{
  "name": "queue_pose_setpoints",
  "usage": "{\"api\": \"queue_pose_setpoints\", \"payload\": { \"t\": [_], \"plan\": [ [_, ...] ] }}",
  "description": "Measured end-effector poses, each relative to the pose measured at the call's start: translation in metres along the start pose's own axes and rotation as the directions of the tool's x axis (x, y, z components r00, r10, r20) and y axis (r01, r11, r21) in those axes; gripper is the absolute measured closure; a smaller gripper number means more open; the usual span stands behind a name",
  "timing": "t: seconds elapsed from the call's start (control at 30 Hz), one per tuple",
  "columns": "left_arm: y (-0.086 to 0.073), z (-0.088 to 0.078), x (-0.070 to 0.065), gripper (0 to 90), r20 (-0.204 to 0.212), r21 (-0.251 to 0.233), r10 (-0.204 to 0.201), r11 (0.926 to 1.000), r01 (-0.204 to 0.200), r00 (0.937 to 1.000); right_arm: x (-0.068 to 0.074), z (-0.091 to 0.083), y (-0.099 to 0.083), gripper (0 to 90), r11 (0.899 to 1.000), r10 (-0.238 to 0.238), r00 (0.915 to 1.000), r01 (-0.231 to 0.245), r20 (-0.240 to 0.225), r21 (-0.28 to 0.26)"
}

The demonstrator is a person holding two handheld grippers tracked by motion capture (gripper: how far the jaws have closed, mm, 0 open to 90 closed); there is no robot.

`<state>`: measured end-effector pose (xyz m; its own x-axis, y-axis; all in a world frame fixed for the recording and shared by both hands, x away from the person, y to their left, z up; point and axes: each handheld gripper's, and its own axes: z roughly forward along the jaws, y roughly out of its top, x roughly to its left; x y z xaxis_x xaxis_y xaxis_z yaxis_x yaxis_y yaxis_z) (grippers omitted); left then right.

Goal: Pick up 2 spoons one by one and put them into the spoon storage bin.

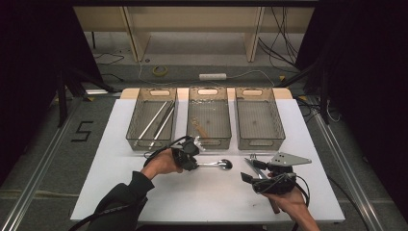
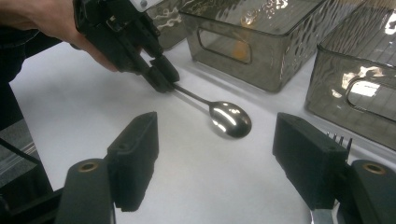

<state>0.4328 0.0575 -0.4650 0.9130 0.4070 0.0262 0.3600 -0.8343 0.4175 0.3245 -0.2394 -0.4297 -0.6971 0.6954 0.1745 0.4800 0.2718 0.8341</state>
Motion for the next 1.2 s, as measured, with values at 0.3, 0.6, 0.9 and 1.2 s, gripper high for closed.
{"api": "queue_pose_setpoints", "payload": {
  "t": [0.3, 0.6, 0.9, 1.2],
  "plan": [
    [0.001, 0.0, -0.005, 87.4, 0.018, 0.01, 0.035, 0.9993, -0.035, 0.9992, 0.0, -0.001, 0.0, 32.5, 1.0, -0.001, 1.0, 0.001, 0.0, -0.002],
    [0.0, 0.0, -0.006, 88.8, 0.012, -0.002, 0.027, 0.9996, -0.027, 0.9996, -0.001, -0.001, 0.0, 32.6, 1.0, -0.004, 1.0, 0.004, -0.001, -0.003],
    [-0.001, -0.004, -0.005, 89.3, 0.012, -0.03, 0.008, 0.9995, -0.008, 0.9999, -0.002, -0.001, 0.0, 32.6, 1.0, 0.002, 1.0, -0.002, 0.002, -0.007],
    [0.0, -0.019, -0.005, 89.2, 0.015, -0.088, -0.022, 0.9958, 0.024, 0.9996, -0.004, -0.003, -0.001, 32.5, 1.0, 0.015, 0.9998, -0.015, 0.008, -0.012]
  ]
}}
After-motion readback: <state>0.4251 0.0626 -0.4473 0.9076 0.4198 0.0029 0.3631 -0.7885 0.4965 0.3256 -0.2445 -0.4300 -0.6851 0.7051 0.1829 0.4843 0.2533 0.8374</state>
